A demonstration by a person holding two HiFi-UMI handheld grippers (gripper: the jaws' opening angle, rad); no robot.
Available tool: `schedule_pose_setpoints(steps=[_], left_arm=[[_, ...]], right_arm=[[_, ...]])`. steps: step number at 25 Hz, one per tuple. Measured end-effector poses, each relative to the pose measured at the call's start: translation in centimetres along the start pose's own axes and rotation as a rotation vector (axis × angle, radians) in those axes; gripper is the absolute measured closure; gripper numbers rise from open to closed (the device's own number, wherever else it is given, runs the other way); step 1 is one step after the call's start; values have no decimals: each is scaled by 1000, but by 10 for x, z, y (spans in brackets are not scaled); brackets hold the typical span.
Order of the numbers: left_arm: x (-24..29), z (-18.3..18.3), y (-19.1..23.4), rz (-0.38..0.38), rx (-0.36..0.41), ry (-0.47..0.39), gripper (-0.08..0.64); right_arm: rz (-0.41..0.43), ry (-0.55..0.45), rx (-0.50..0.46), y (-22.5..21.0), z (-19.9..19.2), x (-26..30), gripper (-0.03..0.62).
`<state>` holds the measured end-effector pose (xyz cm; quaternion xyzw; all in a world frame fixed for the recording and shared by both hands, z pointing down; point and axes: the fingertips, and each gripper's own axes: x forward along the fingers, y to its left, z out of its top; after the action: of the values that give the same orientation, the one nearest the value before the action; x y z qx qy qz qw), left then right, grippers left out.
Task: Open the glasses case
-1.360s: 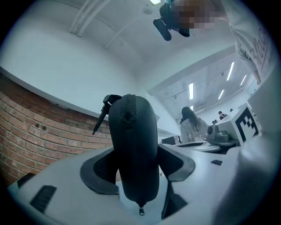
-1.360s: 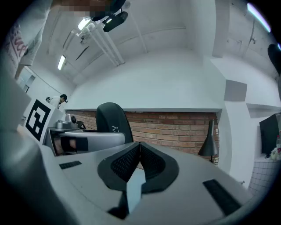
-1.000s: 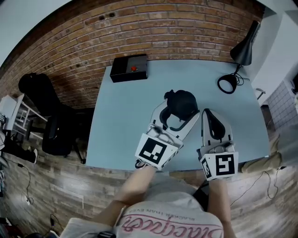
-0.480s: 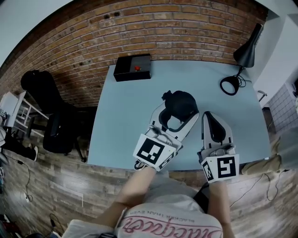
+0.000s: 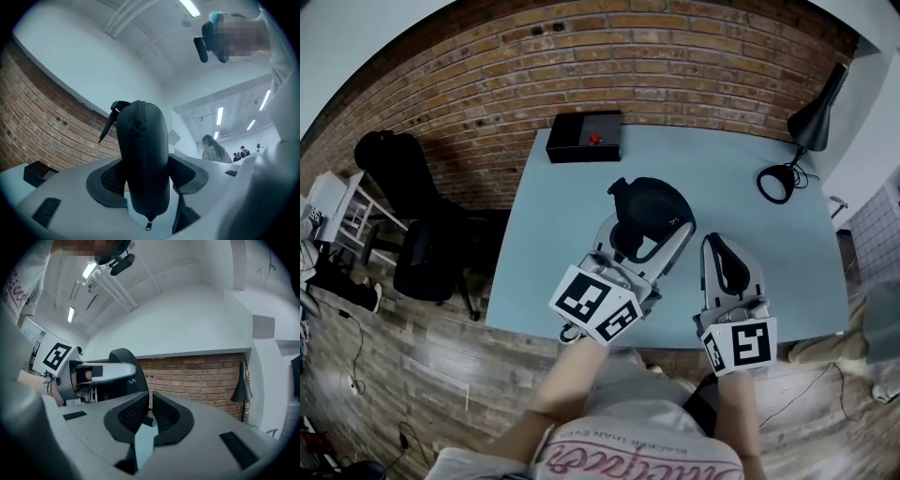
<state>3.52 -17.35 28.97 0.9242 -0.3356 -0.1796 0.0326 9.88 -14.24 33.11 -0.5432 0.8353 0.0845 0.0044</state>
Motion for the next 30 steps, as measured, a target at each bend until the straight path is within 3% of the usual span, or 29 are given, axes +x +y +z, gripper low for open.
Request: schedule_pose_setpoints(steps=[5,11,15,19,24,30], left_arm=[[-3,25,23,5,-105,-31,288],[-14,55,55,17,-140,-52,288],[-19,68,66,10,-175,-47,288],[-19,75,70,1,-192,-35,288],[-16,76,64,-10,-196,-24,288],[-4,69,54,-32,-220,-2,288]], right_arm=[[33,24,11,13,3,21,569],[120,77,5,47,8,50,566],[165,120,22,74,1,63,511],[198,142,23,97,-5,72,503],[192,151,29,109,-6,78,503],[165,131,57,91,0,75,505]])
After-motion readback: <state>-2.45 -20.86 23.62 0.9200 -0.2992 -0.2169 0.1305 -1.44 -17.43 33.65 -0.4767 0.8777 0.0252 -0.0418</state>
